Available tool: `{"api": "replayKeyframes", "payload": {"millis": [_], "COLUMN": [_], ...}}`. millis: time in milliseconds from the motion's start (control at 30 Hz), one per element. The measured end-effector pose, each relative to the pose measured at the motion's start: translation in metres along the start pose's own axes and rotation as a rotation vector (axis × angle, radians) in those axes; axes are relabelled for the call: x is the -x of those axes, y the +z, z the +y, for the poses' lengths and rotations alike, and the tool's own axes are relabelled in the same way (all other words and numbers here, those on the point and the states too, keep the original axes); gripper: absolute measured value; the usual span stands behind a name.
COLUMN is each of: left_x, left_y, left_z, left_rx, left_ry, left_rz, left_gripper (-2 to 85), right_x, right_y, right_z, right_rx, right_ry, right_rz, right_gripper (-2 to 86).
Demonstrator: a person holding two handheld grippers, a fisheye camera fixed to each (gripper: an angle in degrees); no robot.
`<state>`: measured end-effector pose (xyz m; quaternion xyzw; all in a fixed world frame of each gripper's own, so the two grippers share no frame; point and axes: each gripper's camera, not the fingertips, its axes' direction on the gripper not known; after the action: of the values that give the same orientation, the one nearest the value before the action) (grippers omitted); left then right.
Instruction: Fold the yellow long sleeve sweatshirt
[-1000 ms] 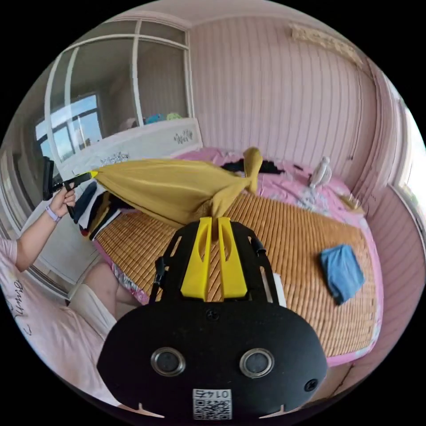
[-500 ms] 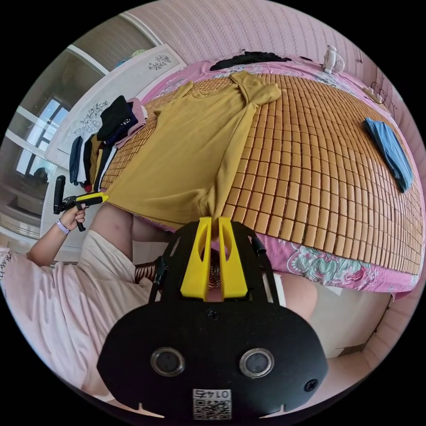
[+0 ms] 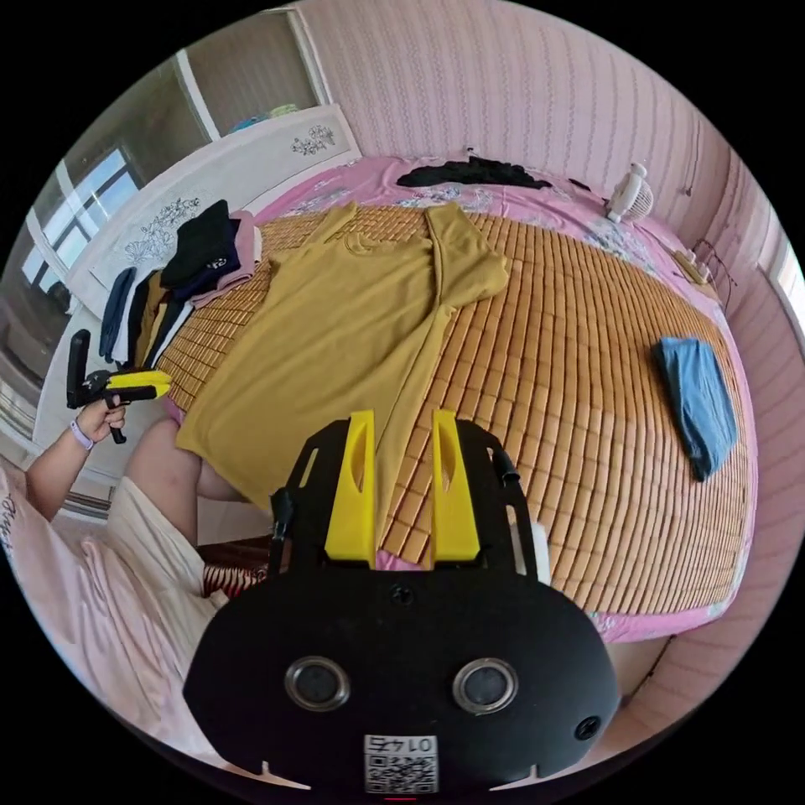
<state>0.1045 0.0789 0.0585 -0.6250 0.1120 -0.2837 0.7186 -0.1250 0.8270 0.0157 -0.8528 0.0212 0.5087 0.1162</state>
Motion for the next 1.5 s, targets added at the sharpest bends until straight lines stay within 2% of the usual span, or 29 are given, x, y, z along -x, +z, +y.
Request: {"api": "replayKeyframes", "payload": {"millis": [233, 333, 433, 533, 667, 733, 833, 900, 933, 1000, 1100, 1200, 1333, 1433, 1500], "left_x": [-0.055, -0.069, -0.081, -0.093, -0.107, -0.105, -0.106, -0.112, -0.117, -0.118, -0.113, -0.117, -0.14, -0.15, -0.153], "left_y": [0.129, 0.178, 0.229, 0.237, 0.25, 0.256, 0.265, 0.271, 0.274, 0.279, 0.284, 0.286, 0.29, 0.316, 0.323], "left_z": [-0.122, -0.161, -0.17, -0.155, -0.149, -0.151, -0.153, -0.156, -0.158, -0.159, -0.161, -0.164, -0.167, -0.171, -0.169], "left_rx": [-0.005, 0.019, 0.124, 0.02, -0.01, -0.008, 0.003, 0.02, 0.026, 0.025, 0.026, 0.025, -0.007, 0.081, 0.054], "left_ry": [0.136, 0.17, 0.187, 0.21, 0.232, 0.2, 0.193, 0.216, 0.227, 0.214, 0.174, 0.163, 0.188, 0.206, 0.212], "left_rz": [0.016, 0.04, -0.085, -0.138, -0.183, -0.148, -0.117, -0.138, -0.151, -0.141, -0.076, -0.021, -0.043, -0.057, -0.046], "left_gripper": [5.8, 5.2, 2.5, 1.1, 0.3, 0.2, 0.2, 0.3, 0.4, 0.6, 1.1, 1.4, 1.4, 0.9, 0.6], "right_x": [0.005, 0.001, -0.007, -0.024, -0.057, -0.069, -0.1, -0.131, -0.139, -0.169, -0.187, -0.185, -0.167, -0.155, -0.158], "right_y": [0.063, 0.096, 0.141, 0.182, 0.212, 0.193, 0.123, 0.059, 0.048, 0.026, 0.023, 0.008, 0.008, 0.039, 0.067], "right_z": [-0.139, -0.186, -0.22, -0.238, -0.229, -0.216, -0.166, -0.095, -0.075, -0.002, 0.059, 0.062, 0.019, -0.027, -0.052], "right_rx": [-0.012, -0.045, 0.015, 0.082, 0.159, 0.095, -0.114, -0.28, -0.297, -0.227, -0.087, -0.113, -0.198, -0.124, 0.011], "right_ry": [-0.16, -0.149, -0.165, -0.135, -0.08, -0.09, 0.017, 0.136, 0.165, 0.258, 0.231, 0.156, 0.006, -0.075, -0.072], "right_rz": [0.077, 0.218, 0.22, 0.187, 0.298, 0.257, 0.255, 0.217, 0.21, 0.198, 0.185, 0.288, 0.229, 0.15, 0.167], "right_gripper": [10.1, 10.5, 9.9, 8.9, 3.2, 2.1, 1.6, 2.1, 2.4, 4.5, 7.3, 7.8, 9.9, 12.3, 9.9]}}
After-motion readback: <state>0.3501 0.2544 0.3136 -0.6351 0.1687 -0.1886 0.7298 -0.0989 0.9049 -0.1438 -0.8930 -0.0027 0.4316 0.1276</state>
